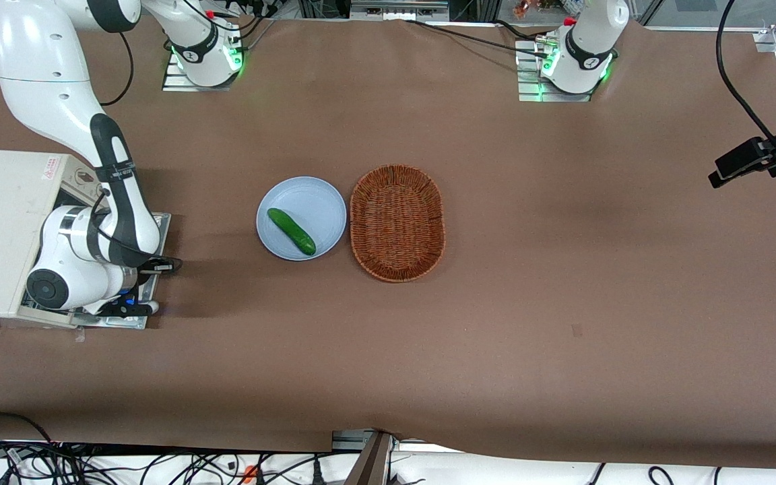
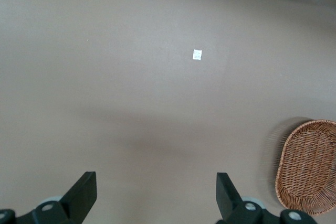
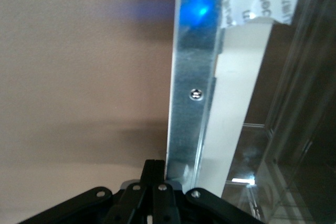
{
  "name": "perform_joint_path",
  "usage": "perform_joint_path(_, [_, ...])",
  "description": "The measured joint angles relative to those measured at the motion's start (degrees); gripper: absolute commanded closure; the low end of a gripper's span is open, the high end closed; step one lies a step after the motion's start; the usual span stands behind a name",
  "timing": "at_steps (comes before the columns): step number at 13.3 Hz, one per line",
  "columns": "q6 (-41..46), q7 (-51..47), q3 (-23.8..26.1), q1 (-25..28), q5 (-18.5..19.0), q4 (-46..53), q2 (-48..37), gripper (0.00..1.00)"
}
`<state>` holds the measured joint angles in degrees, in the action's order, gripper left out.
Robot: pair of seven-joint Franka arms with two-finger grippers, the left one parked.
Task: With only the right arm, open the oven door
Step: 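Swing the oven door down and open with the right gripper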
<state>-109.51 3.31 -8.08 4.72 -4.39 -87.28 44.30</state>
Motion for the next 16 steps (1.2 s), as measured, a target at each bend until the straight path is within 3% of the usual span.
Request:
perform_joint_path(8, [1.7,-5.9,0.5,1.8,-0.7,0.5,0.2,1.00])
perform_joint_path(16, [14.7,-4.3,1.1,2.1,-0.9,9.6,-1.3,1.00])
